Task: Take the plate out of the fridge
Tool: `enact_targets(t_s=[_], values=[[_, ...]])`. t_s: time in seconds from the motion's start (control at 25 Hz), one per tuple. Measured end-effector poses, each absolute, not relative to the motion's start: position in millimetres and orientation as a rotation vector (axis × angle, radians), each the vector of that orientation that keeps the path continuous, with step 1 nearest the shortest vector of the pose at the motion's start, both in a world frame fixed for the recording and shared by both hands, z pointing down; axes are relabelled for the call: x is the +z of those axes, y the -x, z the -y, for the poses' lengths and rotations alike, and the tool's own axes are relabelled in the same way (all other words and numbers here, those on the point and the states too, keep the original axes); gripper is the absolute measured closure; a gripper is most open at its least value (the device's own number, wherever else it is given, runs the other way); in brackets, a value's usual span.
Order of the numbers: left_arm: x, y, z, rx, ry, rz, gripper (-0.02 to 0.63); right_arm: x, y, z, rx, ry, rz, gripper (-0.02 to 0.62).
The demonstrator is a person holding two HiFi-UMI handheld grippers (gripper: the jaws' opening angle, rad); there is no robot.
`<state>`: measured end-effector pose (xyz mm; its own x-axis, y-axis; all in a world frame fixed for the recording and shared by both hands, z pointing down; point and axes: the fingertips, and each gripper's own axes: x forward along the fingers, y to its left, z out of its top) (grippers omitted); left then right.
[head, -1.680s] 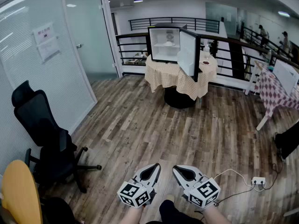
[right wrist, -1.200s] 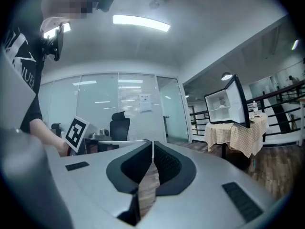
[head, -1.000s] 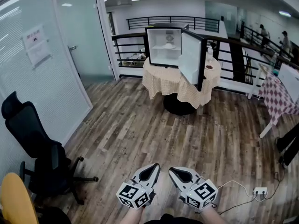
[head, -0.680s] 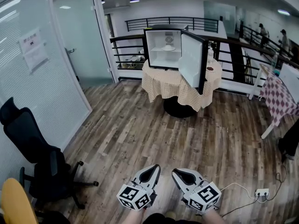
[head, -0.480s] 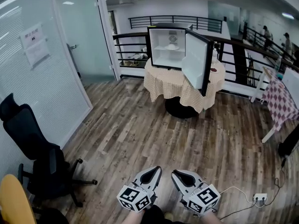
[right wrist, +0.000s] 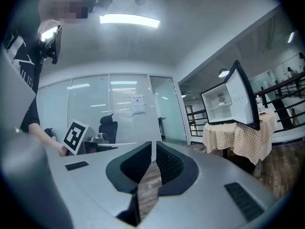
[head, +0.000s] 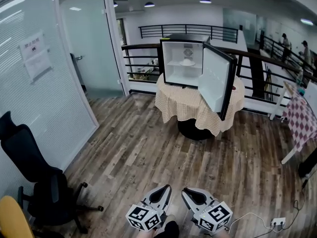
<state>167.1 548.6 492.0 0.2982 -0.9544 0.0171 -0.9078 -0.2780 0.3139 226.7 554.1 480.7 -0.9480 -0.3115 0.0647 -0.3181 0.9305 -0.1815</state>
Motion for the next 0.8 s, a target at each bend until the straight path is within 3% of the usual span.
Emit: enact_targets(t_s=[0.8], values=[[477.8, -51.0, -402.8, -0.324, -2.35, 1.698, 0.598, 470.5, -118.6, -395.3, 0.296, -0.61, 3.058, 0.555]])
